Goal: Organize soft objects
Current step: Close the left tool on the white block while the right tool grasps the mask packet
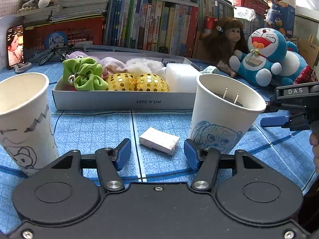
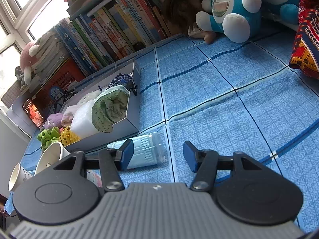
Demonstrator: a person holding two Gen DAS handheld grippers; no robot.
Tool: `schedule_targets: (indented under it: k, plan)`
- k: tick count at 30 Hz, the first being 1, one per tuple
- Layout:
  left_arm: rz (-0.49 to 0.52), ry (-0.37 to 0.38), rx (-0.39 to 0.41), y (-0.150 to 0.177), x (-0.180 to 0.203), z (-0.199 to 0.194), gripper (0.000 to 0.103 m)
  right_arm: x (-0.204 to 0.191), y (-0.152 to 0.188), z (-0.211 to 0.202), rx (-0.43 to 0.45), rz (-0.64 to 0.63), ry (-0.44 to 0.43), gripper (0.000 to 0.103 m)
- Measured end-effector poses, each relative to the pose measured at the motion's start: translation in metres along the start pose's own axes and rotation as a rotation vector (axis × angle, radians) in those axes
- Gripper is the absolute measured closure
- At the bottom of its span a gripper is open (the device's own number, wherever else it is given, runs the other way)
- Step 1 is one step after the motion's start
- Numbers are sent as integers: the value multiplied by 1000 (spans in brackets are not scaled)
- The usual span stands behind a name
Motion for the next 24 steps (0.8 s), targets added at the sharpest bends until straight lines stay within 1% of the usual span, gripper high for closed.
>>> schedule_targets:
  k: [5,7,8,9,10,11,15,17,18,21,24]
  plan:
    - [-44,1,8,-2,-4,6,43,-3,1,4,2,-17,-11,43]
    - [-40,2,9,-2,-4,7,44,-6,2,6,2,-35,-8,43]
    - [-40,5,13,-2,-4,7,48,-7,2,7,3,-43,-8,43]
    - [-46,8,17,-2,-4,6,56,-9,3,8,7,-50,-6,43]
    - [-54,13,18,-2,-4,6,60,-10,3,9,14,-56,-1,43]
    - [-59,17,17,-1,-5,5,61,-10,4,9,20,-61,6,43]
    - [-54,20,24,0,-5,-1,62,-16,10,11,44,-118,30,47]
    - [-50,22,24,0,-5,-5,62,-18,11,9,54,-140,39,52]
    - [-48,23,23,1,-5,-6,62,-19,12,8,57,-145,47,56]
    - [-47,24,26,2,-7,-13,62,-18,13,4,54,-134,55,73]
    - [-44,26,30,2,-8,-19,62,-16,15,2,54,-119,59,78]
Point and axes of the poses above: each gripper's, at about its wrist camera, not at the fingertips, and z roughly the way its jaws point, x to its right, y to its underside, the point moved 8 cm from there along z, roughly the way its jaws point, and after that the axes turned 11 degrees about x, right-handed, at the moved point
